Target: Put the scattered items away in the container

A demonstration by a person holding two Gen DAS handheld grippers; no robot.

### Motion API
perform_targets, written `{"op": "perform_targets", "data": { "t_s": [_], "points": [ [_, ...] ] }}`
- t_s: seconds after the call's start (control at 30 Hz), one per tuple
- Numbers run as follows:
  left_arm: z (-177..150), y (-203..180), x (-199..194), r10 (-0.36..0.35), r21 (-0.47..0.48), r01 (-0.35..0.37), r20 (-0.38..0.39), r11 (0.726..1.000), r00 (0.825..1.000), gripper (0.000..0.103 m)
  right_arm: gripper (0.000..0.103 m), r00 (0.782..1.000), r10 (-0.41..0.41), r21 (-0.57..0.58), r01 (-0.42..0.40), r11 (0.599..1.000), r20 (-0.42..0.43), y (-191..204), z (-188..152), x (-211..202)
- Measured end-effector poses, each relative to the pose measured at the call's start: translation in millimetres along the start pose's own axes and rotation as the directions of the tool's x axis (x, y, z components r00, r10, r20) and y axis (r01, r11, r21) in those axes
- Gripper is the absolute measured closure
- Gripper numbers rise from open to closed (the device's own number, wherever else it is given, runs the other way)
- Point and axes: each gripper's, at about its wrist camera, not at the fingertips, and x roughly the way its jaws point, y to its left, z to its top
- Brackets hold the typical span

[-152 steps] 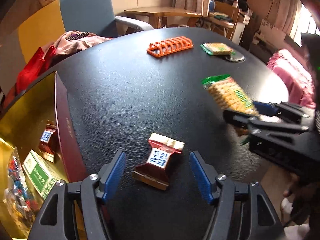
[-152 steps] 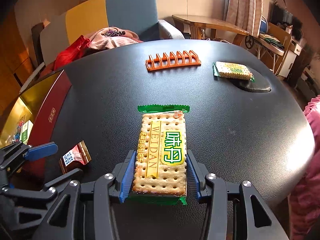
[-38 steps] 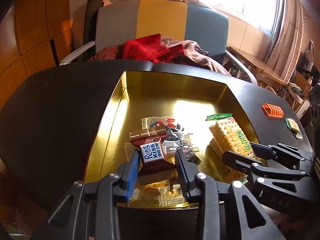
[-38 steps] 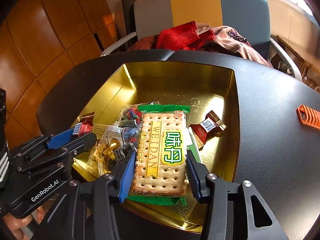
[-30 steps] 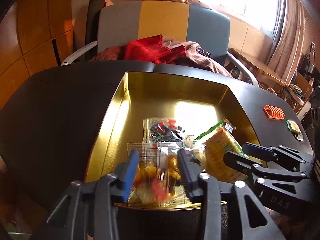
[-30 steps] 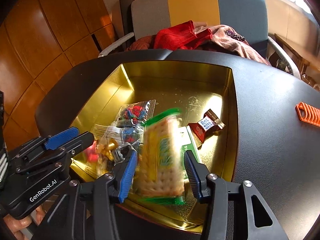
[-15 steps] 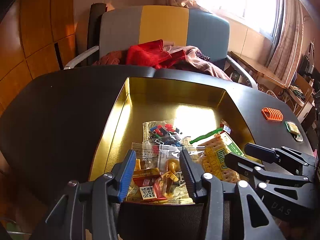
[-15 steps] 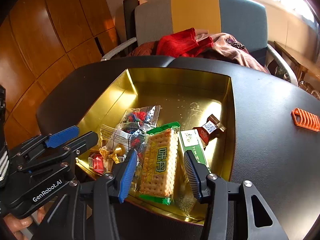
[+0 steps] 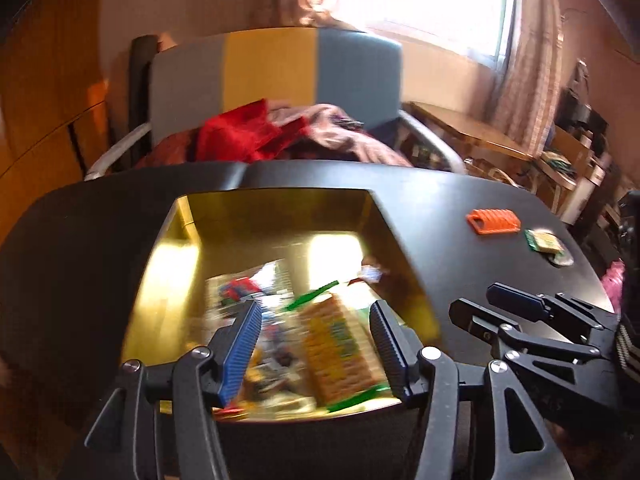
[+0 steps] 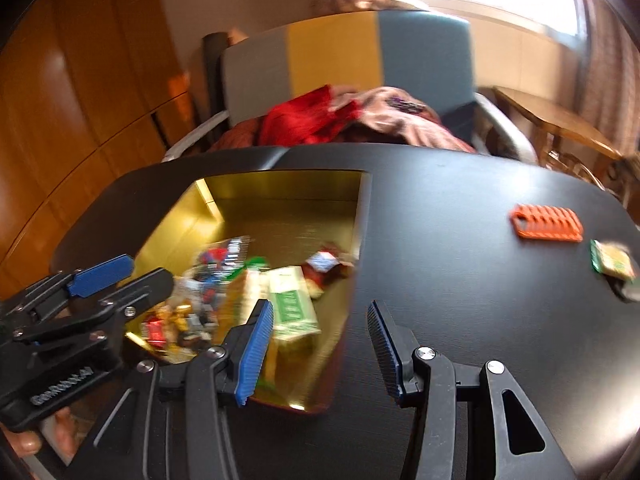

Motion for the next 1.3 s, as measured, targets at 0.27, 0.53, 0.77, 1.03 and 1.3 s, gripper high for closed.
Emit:
{"op": "perform_targets", "data": {
  "t_s": [0.27,0.53,0.77,1.03,1.3],
  "points": [
    [29,-87,24,-0.133,0.159,0.137,-0.033,0.978,0.991,0.045,0.052,0.988,-0.15,0.199,0.151,0.968,-0.018,-111,-17,-13],
    [63,-181,76,-0.222,0.266,0.254,-0.144,0.93,0.964,0.042,0.049,0.957,-0.283,0.347,0.286,0.893,-0.06,-227,-25,-28],
    [96,-246,128,-0.232,0.342,0.28,-0.176,0.897,0.957,0.042,0.049,0.928,-0.364,0.398,0.366,0.841,-0.082,-307,-5,-30],
    [127,-290,206,-0.247,0.33,0.325,-0.256,0.886,0.934,0.041,0.049,0.905,-0.412,0.372,0.42,0.828,-0.106,-366,48,-1],
    [143,-312,266,-0.229,0.272,0.31,-0.293,0.911,0.928,0.041,0.048,0.893,-0.408,0.327,0.449,0.831,-0.189,-403,79,52]
  ]
}}
